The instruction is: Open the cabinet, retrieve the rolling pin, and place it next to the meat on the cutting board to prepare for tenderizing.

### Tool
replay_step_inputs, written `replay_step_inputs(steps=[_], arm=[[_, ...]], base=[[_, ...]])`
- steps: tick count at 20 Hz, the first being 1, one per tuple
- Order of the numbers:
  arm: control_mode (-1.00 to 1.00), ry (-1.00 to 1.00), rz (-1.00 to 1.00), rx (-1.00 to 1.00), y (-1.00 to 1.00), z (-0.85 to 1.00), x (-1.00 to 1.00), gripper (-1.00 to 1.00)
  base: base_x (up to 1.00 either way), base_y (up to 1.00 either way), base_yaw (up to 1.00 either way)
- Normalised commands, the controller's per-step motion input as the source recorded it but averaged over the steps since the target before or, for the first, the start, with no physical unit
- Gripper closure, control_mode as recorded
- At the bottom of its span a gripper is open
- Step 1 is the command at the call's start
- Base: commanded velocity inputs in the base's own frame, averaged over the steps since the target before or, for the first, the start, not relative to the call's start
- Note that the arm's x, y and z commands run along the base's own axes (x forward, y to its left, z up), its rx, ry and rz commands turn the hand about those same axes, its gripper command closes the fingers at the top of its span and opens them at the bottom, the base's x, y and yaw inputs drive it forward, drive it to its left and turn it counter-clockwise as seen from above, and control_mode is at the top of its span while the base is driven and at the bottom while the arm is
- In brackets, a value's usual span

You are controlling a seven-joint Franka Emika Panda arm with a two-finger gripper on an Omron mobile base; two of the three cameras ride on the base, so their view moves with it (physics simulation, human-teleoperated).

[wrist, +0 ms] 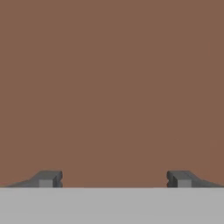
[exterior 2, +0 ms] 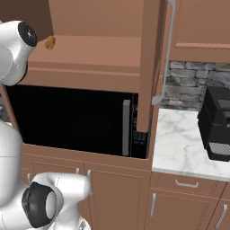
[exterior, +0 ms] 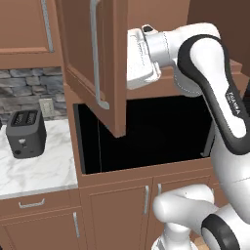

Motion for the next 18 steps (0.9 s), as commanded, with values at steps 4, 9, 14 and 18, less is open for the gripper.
replay_step_inputs(steps=[4,9,14,18], arm=[[-1.0,-0.02,0.04,-0.1,0.67,-0.15,-0.06,-1.0],[-1.0,0.0,0.01,-0.1,0.61,-0.27,0.05,-1.0],[-1.0,0.0,0.0,-0.09,0.37,-0.24,0.09,-1.0],[-1.0,0.0,0.0,-0.06,0.02,-0.07,0.05,-1.0]], base=[[0.0,0.0,0.0],[0.0,0.0,0.0],[0.0,0.0,0.0],[0.0,0.0,0.0]])
